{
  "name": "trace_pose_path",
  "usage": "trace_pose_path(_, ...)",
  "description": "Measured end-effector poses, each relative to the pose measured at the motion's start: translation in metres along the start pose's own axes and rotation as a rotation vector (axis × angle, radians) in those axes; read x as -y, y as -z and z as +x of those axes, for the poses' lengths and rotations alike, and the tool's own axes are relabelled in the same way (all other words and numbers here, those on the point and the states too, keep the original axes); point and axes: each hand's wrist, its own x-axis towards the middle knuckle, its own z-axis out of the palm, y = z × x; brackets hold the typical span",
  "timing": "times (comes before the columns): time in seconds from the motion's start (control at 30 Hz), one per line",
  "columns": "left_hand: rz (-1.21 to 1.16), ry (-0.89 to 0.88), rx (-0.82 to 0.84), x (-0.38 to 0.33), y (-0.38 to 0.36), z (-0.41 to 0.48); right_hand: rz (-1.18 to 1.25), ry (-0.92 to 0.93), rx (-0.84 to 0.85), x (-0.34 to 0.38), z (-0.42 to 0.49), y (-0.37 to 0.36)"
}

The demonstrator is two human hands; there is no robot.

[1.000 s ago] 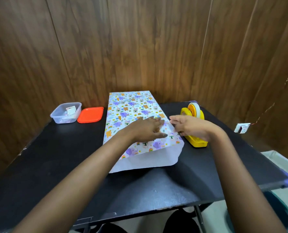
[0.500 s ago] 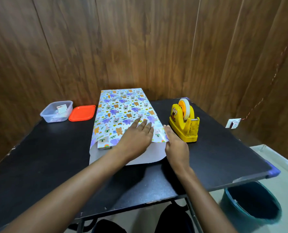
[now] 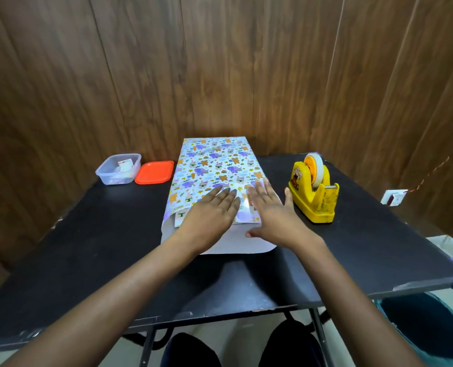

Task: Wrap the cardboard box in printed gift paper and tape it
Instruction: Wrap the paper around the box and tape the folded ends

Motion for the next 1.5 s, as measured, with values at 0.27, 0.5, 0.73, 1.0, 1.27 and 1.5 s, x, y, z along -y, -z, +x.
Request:
trace_pose_path(0.27,0.055,0.009,-0.018,0.008,-0.015,-0.015,-0.053,0.102,0.004,0.013,0.009,-0.003)
trace_pose_path(0.5,-0.035,0.107,0.016,0.012,-0.008,-0.026,0.165,0.161,0.060,-0.005,0.000,0.004)
trace_pose_path(0.73,-1.278,0.908,-0.074,0.085,0.002,-0.025,1.602,-0.279,-0.110,-0.034,0.016,-0.002)
trace_pose_path(1.0,-1.956,1.195,0.089,0.094,-0.035,-0.027,1.976,-0.428,0.198,-0.020,0.035,0.000)
trace_pose_path(1.27,-2.363,1.306,-0.101,0.021,-0.041,-0.010,1.459,-0.023,-0.126,-0.038,0.029,0.136)
trace_pose_path(1.5,-1.968,1.349,-0.004,0.012,-0.025,-0.011,0.763,0.095,0.089,0.008,0.054,0.139)
